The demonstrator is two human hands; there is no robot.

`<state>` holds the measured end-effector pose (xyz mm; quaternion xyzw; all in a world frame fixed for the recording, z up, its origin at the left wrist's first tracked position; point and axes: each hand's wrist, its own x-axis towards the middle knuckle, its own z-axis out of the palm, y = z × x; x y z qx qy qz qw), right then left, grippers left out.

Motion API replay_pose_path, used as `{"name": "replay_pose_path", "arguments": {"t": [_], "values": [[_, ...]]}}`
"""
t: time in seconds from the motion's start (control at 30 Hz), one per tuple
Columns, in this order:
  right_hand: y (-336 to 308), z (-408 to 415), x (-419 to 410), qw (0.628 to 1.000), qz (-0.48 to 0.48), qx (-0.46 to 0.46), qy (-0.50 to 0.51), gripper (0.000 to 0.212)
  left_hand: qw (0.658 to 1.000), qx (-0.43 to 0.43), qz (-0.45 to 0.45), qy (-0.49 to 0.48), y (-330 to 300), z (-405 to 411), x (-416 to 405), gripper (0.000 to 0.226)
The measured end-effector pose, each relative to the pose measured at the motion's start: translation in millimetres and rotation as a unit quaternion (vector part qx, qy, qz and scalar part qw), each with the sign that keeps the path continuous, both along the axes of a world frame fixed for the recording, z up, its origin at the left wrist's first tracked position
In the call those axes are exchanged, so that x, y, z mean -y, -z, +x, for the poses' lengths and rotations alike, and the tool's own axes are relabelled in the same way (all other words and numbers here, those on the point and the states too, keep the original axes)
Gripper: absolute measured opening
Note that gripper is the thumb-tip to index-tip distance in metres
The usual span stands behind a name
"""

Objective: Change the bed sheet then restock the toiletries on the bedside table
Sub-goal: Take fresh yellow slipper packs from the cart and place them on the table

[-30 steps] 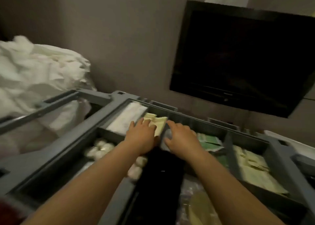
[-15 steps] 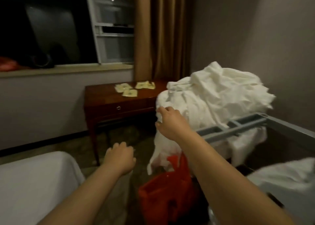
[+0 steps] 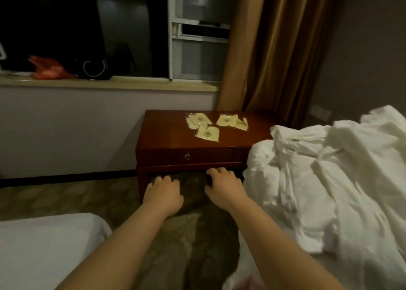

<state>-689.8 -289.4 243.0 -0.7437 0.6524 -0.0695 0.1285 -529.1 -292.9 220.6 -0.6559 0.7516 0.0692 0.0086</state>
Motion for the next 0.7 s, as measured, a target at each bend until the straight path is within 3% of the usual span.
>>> {"name": "replay_pose_path", "arguments": {"t": [0.1,0.23,0.4,0.53,0.7], "values": [[-13,10,82,1.0,-0.029,-0.005,-0.008,0.05,0.999,0.007,0.031,-0.011,9,12,67,0.041],[-4,9,174,0.999,-0.044,0.0,0.026,0.05,1.0,-0.003,0.007,0.003,0,11,175,0.044],[37,-18,260,0.997,0.033,-0.013,0.071,0.052,0.997,-0.033,-0.055,0.046,-19,-21,305,0.051],[45,-40,339,0.995,0.06,-0.013,0.082,0.048,0.996,-0.035,-0.041,0.071,-10,-50,392,0.051],[29,-66,474,0.996,-0.028,-0.033,0.076,0.049,0.998,-0.015,0.015,0.056,33,-80,481,0.05]]}}
